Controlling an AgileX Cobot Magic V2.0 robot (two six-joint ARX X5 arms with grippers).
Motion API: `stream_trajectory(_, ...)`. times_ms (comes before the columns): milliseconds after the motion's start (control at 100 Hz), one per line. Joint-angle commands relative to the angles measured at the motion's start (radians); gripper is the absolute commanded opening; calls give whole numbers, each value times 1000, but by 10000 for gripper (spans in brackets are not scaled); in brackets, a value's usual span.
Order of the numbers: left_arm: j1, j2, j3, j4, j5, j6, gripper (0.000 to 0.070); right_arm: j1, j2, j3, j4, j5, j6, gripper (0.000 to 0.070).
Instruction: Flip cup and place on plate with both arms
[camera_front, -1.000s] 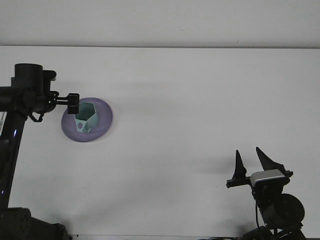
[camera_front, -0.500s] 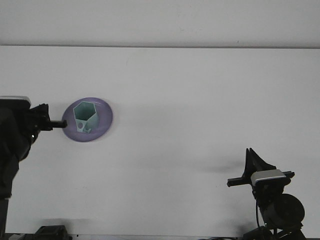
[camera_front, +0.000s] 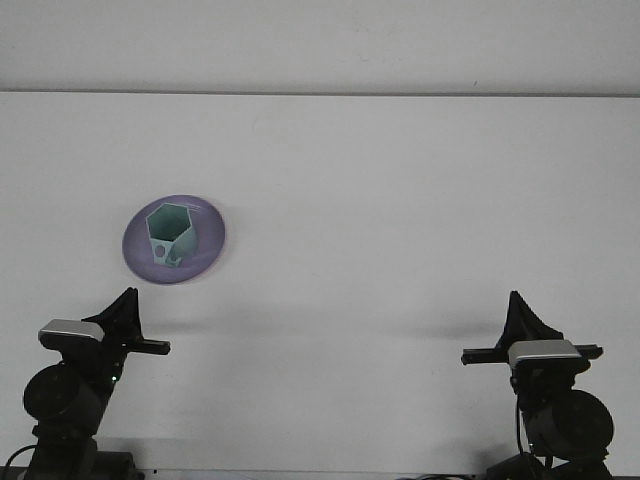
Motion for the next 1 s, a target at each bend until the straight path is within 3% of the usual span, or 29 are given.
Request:
stream_trajectory(0,0,-5,22,32,-1,-19,12,5,3,3,6,-1,2,1)
stream_trajectory(700,0,-8,22,22,-1,-24,15,5,3,3,8,-1,3,1)
stream_trajectory(780,0,-18,14,25,-2,8,15,5,3,3,8,-1,3,1)
stream_trajectory(900,0,-87,-84,99,-2,125,15,5,3,3,8,-1,3,1)
stream_trajectory(990,0,-168,-191,182,-2,156,15,5,3,3,9,-1,3,1)
